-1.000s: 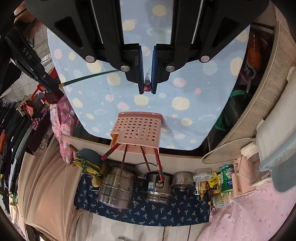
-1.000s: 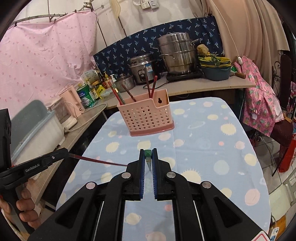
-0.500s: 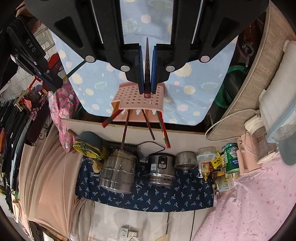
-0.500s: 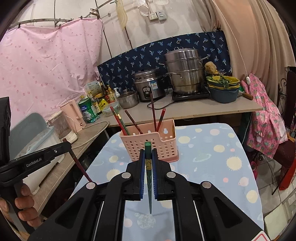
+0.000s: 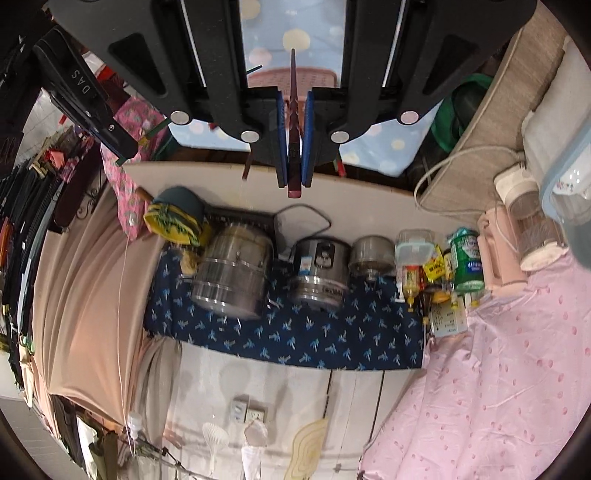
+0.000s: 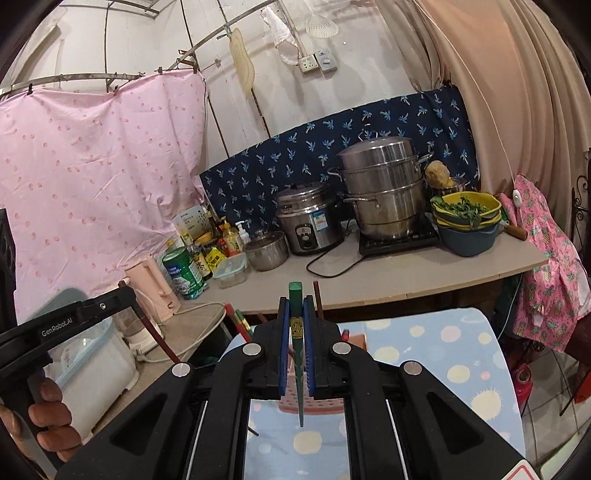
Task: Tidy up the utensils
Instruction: 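Lift both held chopsticks and carry them over the pink basket, then lower the chopsticks into the basket and open both tools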
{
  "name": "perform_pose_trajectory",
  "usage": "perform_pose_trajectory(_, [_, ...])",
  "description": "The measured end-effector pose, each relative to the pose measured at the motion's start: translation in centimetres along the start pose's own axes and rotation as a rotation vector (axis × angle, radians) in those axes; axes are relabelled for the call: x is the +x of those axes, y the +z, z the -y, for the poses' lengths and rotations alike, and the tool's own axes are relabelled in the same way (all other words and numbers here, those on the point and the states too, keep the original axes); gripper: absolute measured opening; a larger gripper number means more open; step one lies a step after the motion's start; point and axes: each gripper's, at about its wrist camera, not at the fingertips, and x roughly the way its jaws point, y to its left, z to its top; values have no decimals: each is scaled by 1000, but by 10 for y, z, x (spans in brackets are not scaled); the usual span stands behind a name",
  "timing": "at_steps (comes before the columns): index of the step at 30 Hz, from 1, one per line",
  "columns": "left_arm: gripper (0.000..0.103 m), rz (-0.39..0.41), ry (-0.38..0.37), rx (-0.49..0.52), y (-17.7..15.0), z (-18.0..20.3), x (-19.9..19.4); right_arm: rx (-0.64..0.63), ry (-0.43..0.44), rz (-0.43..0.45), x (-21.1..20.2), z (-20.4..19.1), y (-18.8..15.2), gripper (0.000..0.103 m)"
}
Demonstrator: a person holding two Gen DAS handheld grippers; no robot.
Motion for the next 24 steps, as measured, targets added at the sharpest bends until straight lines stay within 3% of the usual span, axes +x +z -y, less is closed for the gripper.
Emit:
perform_pose_trajectory(9, [7,54,15,-4,32,2,34,14,-14,49,41,3,40,7])
perform_pose_trajectory(24, [7,-66,31,-19,-7,-18,107,18,-52,-92,119,19,-2,7])
